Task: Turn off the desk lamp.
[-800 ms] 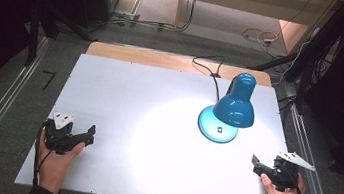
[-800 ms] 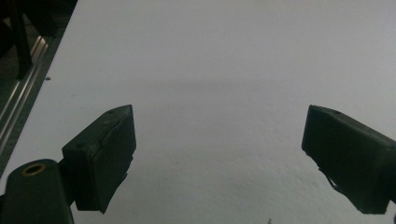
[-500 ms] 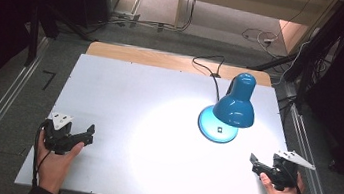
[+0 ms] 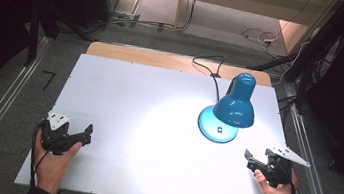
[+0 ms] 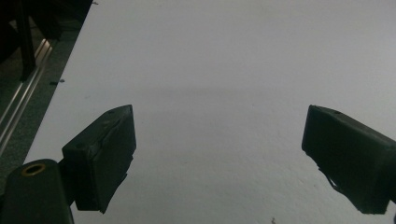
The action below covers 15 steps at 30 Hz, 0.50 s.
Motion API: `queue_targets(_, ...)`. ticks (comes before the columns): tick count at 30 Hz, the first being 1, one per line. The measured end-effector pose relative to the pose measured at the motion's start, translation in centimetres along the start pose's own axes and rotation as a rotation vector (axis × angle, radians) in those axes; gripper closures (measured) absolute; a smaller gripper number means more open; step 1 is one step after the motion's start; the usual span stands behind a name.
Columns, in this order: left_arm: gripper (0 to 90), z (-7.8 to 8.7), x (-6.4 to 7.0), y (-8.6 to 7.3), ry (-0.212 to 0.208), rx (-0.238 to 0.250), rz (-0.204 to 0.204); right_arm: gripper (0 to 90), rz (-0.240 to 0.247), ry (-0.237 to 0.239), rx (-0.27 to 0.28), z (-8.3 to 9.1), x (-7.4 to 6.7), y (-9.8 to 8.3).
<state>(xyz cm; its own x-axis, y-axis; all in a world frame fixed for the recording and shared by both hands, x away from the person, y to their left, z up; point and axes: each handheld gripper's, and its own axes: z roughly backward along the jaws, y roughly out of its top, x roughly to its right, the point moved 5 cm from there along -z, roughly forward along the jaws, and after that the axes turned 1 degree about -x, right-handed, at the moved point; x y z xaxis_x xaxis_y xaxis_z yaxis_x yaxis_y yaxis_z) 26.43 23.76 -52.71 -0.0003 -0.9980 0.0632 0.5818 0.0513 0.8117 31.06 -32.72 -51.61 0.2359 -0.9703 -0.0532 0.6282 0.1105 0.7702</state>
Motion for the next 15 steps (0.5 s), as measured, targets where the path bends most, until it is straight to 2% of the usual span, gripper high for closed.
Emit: queue_targets(15, 11.1, 0.03, -0.06, 0.00, 0.001, 0.001, 0.005, 25.3, 0.002, 0.004, -0.010, -0.45, -0.14, -0.01)
